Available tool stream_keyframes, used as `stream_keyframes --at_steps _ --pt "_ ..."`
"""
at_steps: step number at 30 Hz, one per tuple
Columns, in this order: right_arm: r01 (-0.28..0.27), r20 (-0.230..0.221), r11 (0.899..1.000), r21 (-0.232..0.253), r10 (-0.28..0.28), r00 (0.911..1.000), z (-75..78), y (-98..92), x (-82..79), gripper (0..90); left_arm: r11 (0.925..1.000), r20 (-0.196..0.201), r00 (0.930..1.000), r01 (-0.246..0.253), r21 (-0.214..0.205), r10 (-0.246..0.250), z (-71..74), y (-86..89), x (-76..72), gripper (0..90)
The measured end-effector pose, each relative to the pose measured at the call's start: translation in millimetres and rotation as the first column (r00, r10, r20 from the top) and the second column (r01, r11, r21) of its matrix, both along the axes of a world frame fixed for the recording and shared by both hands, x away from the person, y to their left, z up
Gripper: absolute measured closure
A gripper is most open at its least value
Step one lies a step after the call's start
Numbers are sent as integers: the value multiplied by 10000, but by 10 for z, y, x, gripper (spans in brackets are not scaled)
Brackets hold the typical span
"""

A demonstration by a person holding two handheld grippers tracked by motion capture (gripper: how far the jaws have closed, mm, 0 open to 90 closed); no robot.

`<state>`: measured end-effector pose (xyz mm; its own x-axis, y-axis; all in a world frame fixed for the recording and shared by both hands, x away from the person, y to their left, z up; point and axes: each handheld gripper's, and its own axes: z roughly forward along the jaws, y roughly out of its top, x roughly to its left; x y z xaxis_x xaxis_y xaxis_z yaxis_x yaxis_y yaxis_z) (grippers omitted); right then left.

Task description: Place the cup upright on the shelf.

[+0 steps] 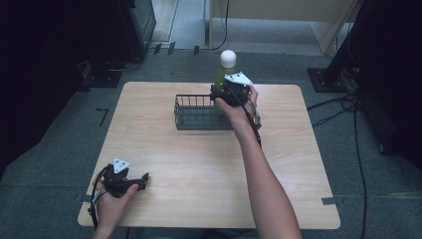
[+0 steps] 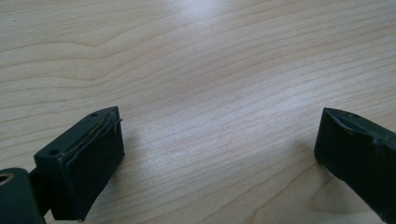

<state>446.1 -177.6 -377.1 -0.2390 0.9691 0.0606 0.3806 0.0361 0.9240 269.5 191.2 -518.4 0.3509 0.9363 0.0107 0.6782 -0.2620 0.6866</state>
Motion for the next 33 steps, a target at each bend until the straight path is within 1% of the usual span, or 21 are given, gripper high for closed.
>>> stream_keyframes --at_steps 3,6,11,12,16,22,28,33 --pt "80 -89 9999 -72 -81 9999 -51 -3 21 198 10000 2 10000 1 2 -1 0 0 0 16" --pt "152 -164 9999 -20 -152 9997 -86 -10 37 198 10000 0 10000 1 1 -1 0 0 0 15" --pt "192 -283 9998 82 -189 9994 -115 -22 49 198 10000 0 10000 1 3 -1 0 0 0 15" --pt "191 -366 9998 97 -187 9992 -125 -24 51 198 10000 0 10000 2 3 -2 0 0 0 15" --pt "217 -459 9998 20 -215 9987 -148 -31 68 198 10000 -7 10000 4 4 -4 1 0 0 15" --pt "307 -717 9993 217 -290 9970 -180 -53 94 197 10000 0 10000 1 2 -1 0 0 0 15" --pt "306 -679 9993 204 -292 9973 -201 -62 87 196 10000 -2 10000 3 3 -3 0 0 0 15" --pt "146 -652 9996 229 -130 9978 -206 -70 74 193 10000 -1 10000 2 5 -2 0 0 0 15"
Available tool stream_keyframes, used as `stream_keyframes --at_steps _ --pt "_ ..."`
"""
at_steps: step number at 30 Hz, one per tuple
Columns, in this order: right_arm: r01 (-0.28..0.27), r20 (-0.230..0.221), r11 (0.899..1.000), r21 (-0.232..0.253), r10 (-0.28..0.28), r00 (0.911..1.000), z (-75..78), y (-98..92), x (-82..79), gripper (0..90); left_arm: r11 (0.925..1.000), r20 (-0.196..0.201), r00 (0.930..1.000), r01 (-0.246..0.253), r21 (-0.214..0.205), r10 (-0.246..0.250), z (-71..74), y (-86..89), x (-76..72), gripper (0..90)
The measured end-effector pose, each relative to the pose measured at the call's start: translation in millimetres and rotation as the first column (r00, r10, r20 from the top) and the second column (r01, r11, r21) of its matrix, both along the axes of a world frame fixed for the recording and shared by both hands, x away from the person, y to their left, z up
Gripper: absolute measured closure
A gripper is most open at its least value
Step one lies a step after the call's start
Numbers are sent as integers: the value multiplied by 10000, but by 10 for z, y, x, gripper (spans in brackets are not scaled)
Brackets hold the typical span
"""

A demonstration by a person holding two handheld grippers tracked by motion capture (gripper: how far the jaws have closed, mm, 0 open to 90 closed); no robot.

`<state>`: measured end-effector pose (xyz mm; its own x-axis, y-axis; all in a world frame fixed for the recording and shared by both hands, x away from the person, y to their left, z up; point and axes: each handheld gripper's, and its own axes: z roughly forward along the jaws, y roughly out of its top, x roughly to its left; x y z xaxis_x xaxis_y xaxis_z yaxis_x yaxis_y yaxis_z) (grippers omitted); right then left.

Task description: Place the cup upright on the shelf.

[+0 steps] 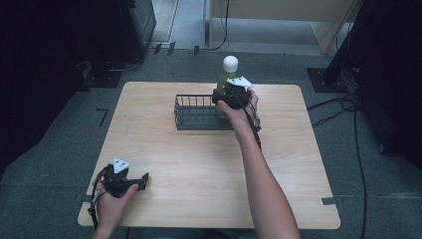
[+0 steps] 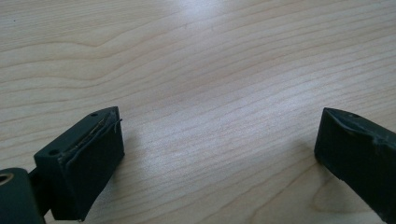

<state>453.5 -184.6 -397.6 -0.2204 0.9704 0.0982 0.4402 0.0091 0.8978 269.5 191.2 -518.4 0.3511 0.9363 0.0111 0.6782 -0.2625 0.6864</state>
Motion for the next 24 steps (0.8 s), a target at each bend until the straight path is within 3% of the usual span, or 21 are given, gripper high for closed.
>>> stream_keyframes --at_steps 4,16,24 --pt "-173 -32 9998 73 173 9998 -1 -27 -11 190 10000 -1 10000 -1 -2 1 0 0 0 16" --pt "-749 -62 9966 -331 748 9972 11 46 -7 176 10000 -2 10000 1 3 -1 0 0 0 15" --pt "-378 -152 9992 -163 375 9992 5 20 25 181 10000 -3 10000 1 1 -1 0 0 0 15"
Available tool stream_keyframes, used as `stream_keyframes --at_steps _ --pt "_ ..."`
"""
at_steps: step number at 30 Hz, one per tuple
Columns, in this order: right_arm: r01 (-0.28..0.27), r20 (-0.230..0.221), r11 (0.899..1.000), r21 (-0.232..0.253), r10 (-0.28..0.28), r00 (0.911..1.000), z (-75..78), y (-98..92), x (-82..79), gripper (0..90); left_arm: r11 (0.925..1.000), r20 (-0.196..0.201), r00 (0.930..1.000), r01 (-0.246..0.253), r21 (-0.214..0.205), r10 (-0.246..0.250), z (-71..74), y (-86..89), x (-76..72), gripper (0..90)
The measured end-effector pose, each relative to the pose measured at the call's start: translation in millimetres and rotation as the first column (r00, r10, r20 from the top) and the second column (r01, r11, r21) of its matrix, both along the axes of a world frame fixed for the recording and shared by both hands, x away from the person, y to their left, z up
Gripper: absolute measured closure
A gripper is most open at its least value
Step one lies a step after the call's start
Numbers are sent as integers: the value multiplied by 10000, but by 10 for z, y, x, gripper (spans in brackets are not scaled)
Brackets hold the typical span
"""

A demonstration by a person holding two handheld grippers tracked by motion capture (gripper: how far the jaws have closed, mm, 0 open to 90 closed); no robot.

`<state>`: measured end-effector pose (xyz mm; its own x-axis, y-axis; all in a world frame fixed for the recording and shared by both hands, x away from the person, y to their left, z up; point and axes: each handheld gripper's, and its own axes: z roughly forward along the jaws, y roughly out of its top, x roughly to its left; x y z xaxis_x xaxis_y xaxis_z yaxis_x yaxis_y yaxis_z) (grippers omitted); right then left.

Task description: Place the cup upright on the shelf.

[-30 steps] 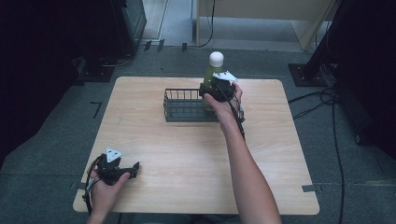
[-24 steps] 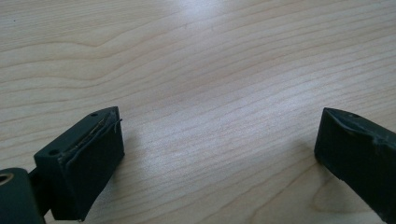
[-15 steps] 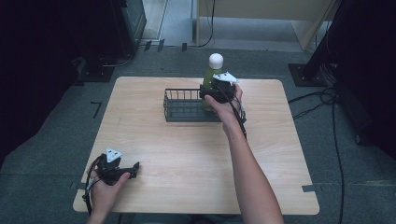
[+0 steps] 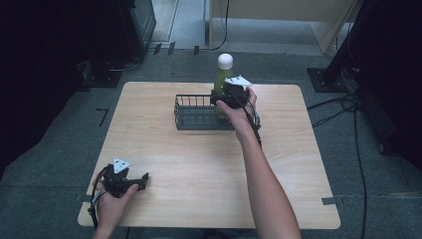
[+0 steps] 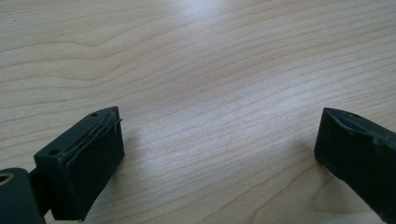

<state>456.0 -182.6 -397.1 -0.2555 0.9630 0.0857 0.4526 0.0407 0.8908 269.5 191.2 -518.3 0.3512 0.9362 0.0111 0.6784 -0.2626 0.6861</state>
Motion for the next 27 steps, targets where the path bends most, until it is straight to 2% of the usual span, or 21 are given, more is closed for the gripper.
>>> stream_keyframes --at_steps 15,20,27 --pt "-295 -7 9995 101 295 9996 47 -40 -43 131 10000 0 10000 -1 -5 1 0 0 0 15" --pt "-481 -150 9988 16 481 9987 75 -58 -81 81 10000 0 10000 1 -1 -1 0 0 0 15" --pt "-640 -212 9979 -99 638 9977 59 -115 -131 77 10000 -2 10000 -1 -4 1 0 0 0 15"
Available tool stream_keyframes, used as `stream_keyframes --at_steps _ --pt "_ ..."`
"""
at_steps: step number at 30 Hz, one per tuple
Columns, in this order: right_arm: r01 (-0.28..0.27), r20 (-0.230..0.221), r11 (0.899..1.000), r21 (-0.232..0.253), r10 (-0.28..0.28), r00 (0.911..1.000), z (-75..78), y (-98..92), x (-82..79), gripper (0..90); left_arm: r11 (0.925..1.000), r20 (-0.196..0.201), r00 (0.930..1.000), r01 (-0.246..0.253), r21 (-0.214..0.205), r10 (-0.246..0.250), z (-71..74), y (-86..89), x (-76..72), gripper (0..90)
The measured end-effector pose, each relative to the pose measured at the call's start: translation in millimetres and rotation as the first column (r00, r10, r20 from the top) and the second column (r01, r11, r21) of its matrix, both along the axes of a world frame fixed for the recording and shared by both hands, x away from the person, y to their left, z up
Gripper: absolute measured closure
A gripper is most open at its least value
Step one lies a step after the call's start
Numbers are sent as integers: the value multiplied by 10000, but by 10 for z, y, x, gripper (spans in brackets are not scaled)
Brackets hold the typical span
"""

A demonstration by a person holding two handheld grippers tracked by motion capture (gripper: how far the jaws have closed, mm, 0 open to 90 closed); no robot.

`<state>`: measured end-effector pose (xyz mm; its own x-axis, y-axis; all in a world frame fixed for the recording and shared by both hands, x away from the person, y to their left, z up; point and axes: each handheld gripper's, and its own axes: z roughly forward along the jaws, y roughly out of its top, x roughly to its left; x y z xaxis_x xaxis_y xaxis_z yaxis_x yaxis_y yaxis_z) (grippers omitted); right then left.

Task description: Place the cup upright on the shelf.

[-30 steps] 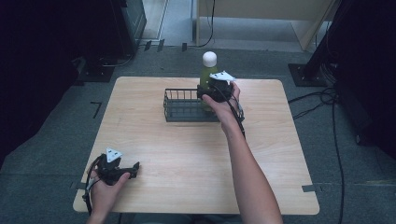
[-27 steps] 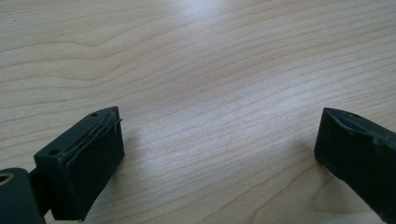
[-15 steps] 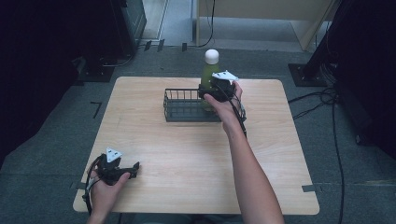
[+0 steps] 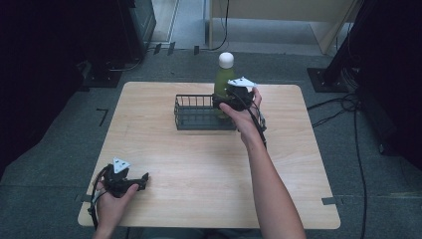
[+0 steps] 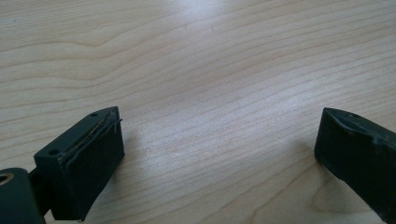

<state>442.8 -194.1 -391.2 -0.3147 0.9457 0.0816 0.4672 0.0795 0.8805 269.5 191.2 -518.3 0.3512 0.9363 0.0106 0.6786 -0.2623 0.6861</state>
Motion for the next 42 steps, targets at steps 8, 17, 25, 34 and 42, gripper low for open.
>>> stream_keyframes --at_steps 8,17,25,34,42 --pt "-193 9 9998 56 193 9998 -45 -124 -95 75 10000 3 10000 2 4 -2 0 0 0 15" --pt "-375 67 9992 115 375 9993 -102 -288 -242 75 10000 1 10000 -1 0 1 0 0 0 15" --pt "-293 7 9995 142 293 9996 -185 -444 -375 77 10000 1 10000 2 4 -2 0 0 0 15" --pt "13 -272 9999 109 -10 9996 -382 -697 -570 79 10000 0 10000 -2 2 2 0 0 0 15" --pt "243 -446 9997 55 -241 9987 -519 -885 -722 80 10000 13 10000 -1 -7 1 -1 0 0 15"
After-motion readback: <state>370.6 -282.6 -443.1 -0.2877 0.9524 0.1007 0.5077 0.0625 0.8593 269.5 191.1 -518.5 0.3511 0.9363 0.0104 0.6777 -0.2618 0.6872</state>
